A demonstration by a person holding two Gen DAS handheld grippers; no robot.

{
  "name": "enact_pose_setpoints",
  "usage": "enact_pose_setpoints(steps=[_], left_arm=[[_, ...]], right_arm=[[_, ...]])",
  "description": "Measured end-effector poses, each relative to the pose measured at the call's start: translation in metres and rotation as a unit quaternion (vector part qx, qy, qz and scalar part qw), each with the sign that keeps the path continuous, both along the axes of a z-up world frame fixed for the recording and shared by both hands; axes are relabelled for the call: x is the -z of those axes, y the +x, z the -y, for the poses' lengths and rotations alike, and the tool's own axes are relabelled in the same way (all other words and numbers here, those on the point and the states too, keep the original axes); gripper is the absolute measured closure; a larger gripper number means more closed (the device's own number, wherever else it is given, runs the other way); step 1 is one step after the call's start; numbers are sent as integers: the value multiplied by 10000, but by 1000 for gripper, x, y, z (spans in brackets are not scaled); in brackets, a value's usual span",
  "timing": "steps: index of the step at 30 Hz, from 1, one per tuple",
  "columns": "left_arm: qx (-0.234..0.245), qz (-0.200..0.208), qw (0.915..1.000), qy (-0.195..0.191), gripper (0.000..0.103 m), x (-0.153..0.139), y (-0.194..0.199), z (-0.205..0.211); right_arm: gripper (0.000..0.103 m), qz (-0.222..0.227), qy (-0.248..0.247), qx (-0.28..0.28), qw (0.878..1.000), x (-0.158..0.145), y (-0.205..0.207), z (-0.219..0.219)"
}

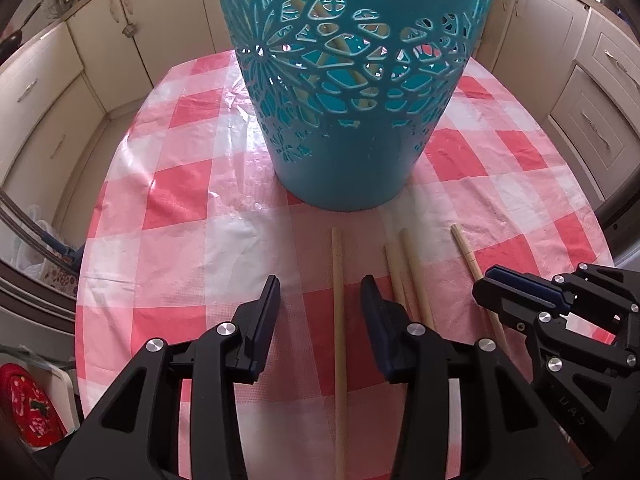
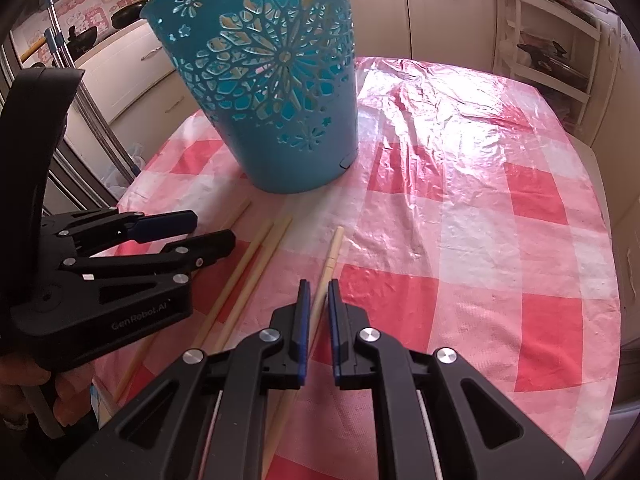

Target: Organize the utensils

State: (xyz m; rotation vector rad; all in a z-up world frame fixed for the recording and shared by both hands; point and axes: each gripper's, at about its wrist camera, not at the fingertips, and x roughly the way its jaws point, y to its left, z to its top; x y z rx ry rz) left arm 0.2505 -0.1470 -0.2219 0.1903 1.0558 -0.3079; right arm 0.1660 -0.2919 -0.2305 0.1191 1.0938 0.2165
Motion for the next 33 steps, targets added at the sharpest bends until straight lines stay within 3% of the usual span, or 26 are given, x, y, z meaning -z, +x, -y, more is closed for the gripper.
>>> enact_pose_setpoints(steps=[4, 9, 20, 33], left_arm=[[56, 65, 10000, -15, 64, 0, 0, 1], [267, 132, 9996, -18, 97, 0, -4, 8], [160, 47, 9998, -126, 98, -5, -7, -5], [49, 392, 9958, -832, 98, -58, -32, -44]], right_arm=[[93, 81, -145, -26, 9999, 0, 1, -5], [93, 179, -194, -20, 9996, 2, 3, -7], [93, 264, -237, -38, 9994, 2, 3, -8], [93, 395, -373, -93, 9985, 3, -1, -11]])
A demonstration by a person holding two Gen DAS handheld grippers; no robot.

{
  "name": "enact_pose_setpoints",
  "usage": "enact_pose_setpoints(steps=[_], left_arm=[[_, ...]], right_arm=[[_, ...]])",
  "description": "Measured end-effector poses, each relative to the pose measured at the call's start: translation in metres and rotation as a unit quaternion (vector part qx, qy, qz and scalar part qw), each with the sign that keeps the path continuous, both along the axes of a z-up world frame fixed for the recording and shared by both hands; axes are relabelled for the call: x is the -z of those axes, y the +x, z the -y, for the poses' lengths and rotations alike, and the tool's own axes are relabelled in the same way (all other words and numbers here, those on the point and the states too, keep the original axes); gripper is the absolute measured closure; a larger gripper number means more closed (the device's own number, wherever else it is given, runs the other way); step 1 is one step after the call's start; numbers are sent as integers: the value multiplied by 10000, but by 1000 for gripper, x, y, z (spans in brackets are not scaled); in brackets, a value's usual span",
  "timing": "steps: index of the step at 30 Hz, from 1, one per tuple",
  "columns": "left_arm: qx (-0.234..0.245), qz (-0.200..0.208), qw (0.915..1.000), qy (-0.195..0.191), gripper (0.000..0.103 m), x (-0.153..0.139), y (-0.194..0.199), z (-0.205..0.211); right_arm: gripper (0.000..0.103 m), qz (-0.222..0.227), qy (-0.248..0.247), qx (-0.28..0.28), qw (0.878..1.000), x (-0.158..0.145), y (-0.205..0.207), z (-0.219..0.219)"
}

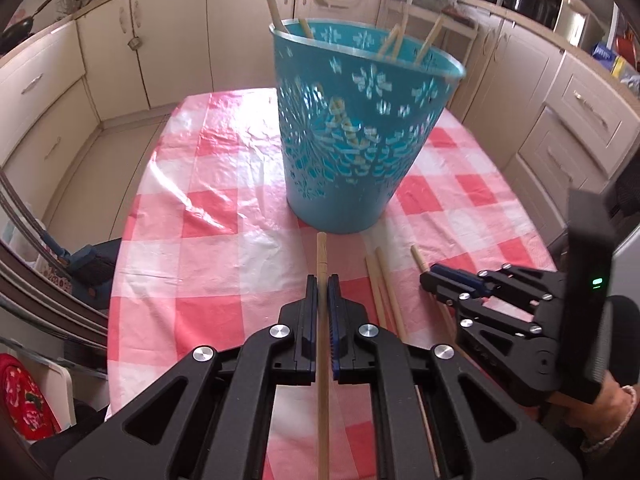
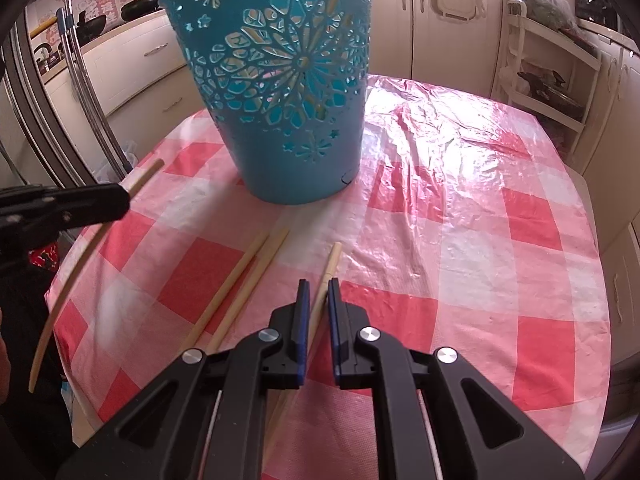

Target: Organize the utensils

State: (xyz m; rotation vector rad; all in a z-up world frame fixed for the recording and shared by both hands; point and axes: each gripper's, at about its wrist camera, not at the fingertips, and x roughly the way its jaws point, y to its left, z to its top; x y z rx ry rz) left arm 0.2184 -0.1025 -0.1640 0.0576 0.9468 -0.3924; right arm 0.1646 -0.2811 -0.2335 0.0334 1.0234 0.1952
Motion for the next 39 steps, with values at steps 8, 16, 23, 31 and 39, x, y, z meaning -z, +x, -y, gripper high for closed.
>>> enact_pose_setpoints(steps=[8, 16, 23, 31, 39], left_arm=[[-58, 332, 9979, -559, 98, -46, -12, -20], [-46, 763, 9919, -1010, 98, -98, -24, -30], [-116, 1068, 9856, -1303, 98, -136, -26, -39], [-250, 1309, 9792, -1530, 98, -166, -20, -49], [-365, 1479, 9729, -1739, 98, -188, -8, -56]], right_arm=[[93, 58, -33, -22, 10000, -1, -2, -1], [92, 84, -76, -55, 9999, -1, -3, -1], [92, 93, -105, -61, 9999, -2, -3, -1], [92, 121, -112, -104, 9998, -2, -3, -1], [85, 167, -262, -219, 9993, -3, -4, -6]])
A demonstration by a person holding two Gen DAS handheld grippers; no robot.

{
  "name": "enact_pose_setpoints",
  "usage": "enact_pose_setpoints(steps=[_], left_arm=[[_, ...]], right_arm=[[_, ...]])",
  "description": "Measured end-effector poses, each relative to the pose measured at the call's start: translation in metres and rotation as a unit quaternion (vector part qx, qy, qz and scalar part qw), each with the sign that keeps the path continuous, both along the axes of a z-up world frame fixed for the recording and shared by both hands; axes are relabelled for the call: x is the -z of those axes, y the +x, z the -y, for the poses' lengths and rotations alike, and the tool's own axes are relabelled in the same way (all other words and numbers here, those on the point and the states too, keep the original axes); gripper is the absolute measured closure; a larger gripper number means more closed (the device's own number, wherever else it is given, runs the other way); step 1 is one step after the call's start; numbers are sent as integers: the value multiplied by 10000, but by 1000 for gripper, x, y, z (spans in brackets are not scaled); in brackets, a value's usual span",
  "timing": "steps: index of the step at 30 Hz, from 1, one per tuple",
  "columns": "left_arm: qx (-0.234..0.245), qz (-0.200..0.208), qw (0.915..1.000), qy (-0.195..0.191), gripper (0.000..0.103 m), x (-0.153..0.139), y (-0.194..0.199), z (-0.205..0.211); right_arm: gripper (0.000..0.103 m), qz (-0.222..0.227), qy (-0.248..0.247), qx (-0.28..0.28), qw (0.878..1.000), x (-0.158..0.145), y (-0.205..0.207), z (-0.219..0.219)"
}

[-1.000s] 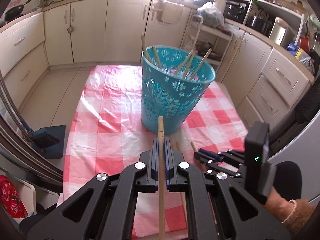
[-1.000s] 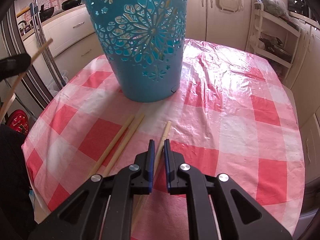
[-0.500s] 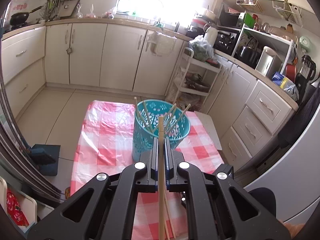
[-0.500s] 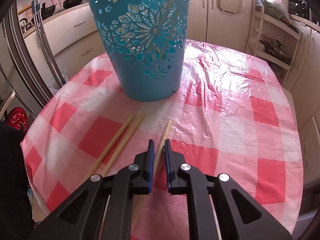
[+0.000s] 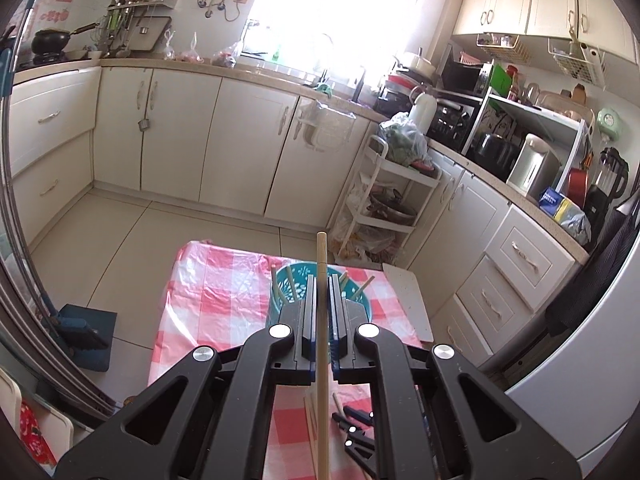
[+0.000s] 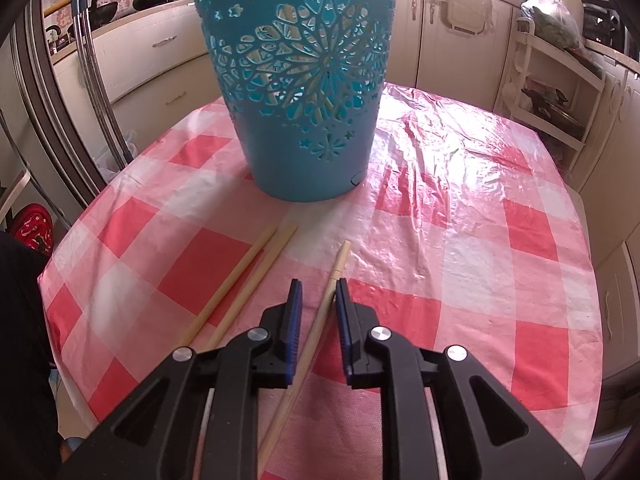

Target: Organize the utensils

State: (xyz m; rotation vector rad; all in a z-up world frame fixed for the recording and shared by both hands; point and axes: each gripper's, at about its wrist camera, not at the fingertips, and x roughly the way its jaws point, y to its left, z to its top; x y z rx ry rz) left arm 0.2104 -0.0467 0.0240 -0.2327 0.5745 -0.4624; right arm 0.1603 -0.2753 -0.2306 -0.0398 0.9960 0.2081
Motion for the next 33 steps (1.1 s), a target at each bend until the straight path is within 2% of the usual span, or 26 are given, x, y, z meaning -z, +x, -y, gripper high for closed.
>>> enact_pose_setpoints(steps=[11, 19, 27, 33], left_arm=[[-131, 6, 9995, -272, 98, -6, 24, 0], [-276, 210, 9988, -343, 98, -15, 60, 21], [-440, 417, 9981, -136, 98, -2, 103, 61], [-616, 361, 9973, -176, 98, 21, 142, 78]], right_arm=[[84, -28, 75, 20, 10000, 1, 2, 2], [78, -42, 90, 0, 10000, 1, 3, -1], [75, -55, 128, -12, 9999, 1, 4, -1], [72, -65, 130, -51, 9999, 1, 5, -2]])
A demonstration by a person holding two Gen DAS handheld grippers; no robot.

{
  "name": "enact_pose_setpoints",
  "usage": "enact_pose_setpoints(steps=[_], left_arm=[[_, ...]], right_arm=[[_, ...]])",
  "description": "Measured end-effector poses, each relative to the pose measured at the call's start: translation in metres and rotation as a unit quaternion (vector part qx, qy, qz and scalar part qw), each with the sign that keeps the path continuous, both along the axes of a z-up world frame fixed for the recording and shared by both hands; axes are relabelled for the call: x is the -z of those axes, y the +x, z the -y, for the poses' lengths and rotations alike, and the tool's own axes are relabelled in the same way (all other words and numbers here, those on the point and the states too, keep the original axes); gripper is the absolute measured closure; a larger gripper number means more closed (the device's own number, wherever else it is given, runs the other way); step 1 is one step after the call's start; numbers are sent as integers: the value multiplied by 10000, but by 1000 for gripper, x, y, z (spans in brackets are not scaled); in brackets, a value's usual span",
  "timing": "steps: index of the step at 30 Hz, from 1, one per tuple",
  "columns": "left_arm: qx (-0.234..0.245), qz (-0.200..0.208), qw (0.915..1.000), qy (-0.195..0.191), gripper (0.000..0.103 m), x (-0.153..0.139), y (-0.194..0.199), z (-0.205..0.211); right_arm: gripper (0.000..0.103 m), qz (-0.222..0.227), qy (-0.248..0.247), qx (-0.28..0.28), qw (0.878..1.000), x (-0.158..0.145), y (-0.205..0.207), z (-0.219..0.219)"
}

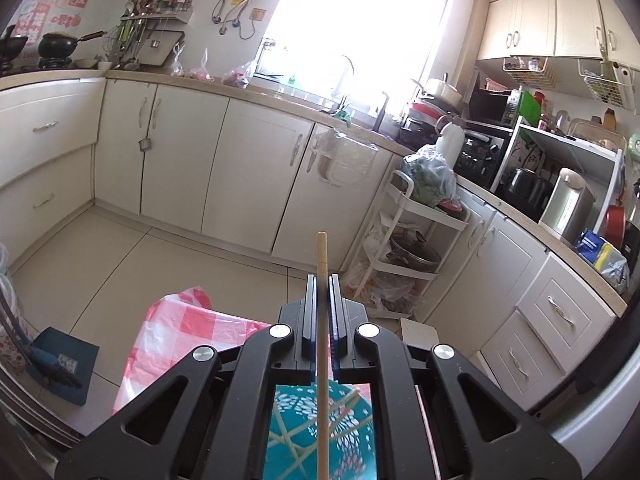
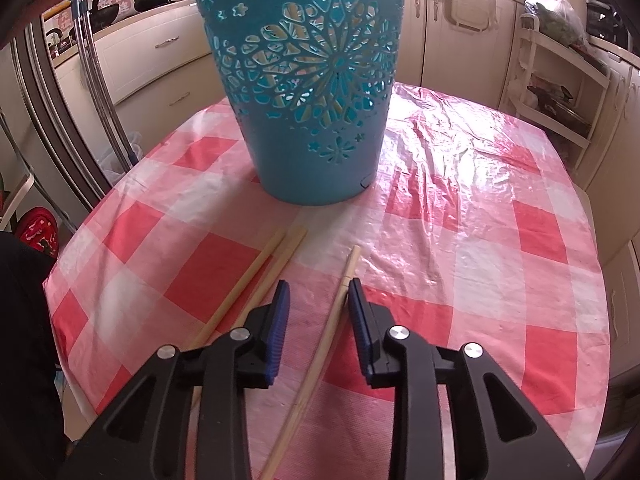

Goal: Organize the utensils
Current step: 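Open the left gripper to drop the chopstick into the teal basket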

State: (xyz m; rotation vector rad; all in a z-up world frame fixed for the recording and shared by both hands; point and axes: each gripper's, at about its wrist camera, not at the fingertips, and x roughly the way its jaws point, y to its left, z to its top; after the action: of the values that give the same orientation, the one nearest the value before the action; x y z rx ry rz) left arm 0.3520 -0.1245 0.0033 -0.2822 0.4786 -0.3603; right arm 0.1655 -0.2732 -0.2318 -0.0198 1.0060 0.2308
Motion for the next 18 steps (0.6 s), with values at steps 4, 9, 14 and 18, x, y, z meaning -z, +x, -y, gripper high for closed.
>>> enact_pose_setpoints(steps=[4, 9, 14, 18], left_arm=[[-111, -61, 9999, -22, 98, 17, 18, 5], [-107, -127, 9998, 63, 98, 34, 29, 12], [-30, -196, 9991, 382, 98, 45, 26, 21], [131, -340, 9967, 722, 98, 52, 15, 26]], right_arm=[[70, -8, 2, -23, 10000, 0, 0, -1], [66, -19, 1, -63, 10000, 0, 1, -3], [65, -31, 16, -68, 10000, 0, 2, -3], [65, -41, 55, -55, 10000, 0, 3, -2]])
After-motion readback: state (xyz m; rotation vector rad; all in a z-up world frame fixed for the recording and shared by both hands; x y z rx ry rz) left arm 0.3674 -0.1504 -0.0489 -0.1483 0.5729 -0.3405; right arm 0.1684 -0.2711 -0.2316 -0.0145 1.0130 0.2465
